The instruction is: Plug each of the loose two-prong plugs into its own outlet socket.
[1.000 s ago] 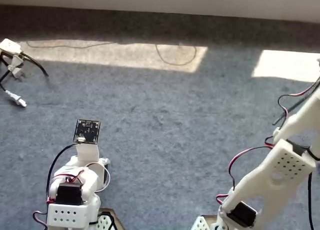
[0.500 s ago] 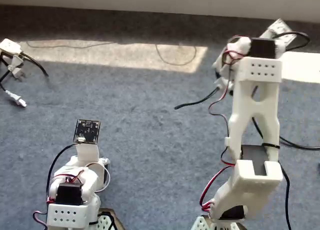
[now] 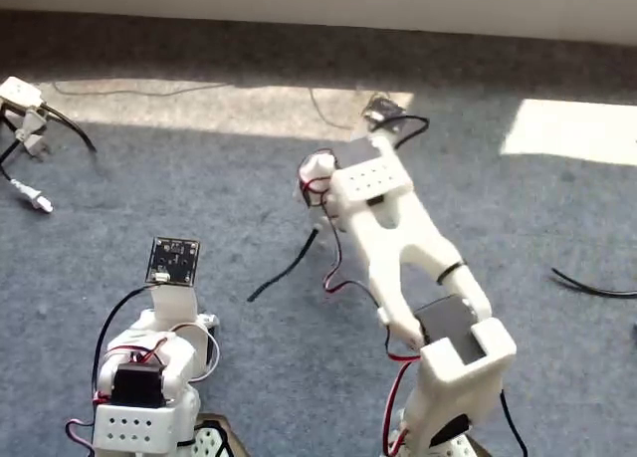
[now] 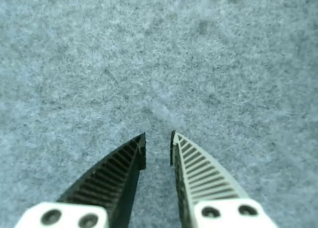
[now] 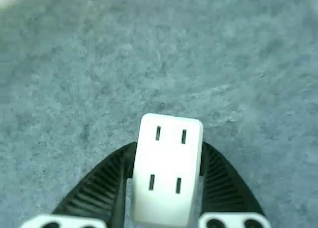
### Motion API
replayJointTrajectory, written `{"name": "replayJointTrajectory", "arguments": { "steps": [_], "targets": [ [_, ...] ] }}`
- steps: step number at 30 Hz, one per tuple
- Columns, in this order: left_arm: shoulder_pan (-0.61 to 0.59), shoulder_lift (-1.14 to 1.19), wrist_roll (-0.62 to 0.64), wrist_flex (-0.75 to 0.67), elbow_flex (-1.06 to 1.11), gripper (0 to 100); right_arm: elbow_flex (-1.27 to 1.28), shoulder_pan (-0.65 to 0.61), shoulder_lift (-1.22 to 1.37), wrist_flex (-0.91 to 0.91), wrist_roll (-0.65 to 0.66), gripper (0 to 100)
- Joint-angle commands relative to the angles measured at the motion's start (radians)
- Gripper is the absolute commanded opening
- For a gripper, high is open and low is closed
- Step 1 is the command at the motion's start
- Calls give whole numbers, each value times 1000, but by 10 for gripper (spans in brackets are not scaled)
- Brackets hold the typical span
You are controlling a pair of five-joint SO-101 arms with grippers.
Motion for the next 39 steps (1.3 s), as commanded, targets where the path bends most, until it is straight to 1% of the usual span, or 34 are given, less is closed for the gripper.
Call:
{"name": "replayJointTrajectory", "arguments": {
  "steps": [1,3,4,6,9,11,15,18,21,24,26,31,33,36,39],
  "targets": [
    [13,-5,-5,5,15,98,119,-54,-58,-205,-3,106],
    [13,-5,-5,5,15,98,193,-62,-58,-323,-3,114],
    [13,-5,-5,5,15,98,223,-62,-58,-367,-3,137],
    [13,-5,-5,5,15,98,272,-61,-59,-420,-6,221],
    [13,-5,-5,5,15,98,282,-62,-68,-426,-9,369],
    [13,-5,-5,5,15,98,274,-59,-76,-426,-9,423],
    [13,-5,-5,5,15,98,225,-44,-174,-415,-5,430],
    [13,-5,-5,5,15,98,156,-13,-321,-351,-3,430],
    [13,-5,-5,5,15,98,62,59,-483,-265,-2,430],
    [13,-5,-5,5,15,98,-25,174,-619,-173,5,430],
    [13,-5,-5,5,15,98,-65,271,-693,-111,84,430],
    [13,-5,-5,5,15,98,-96,499,-845,42,433,430],
    [13,-5,-5,5,15,98,-93,561,-898,97,529,430],
    [13,-5,-5,5,15,98,-58,608,-972,191,608,430],
    [13,-5,-5,5,15,98,16,613,-1066,285,646,430]
  ]
}}
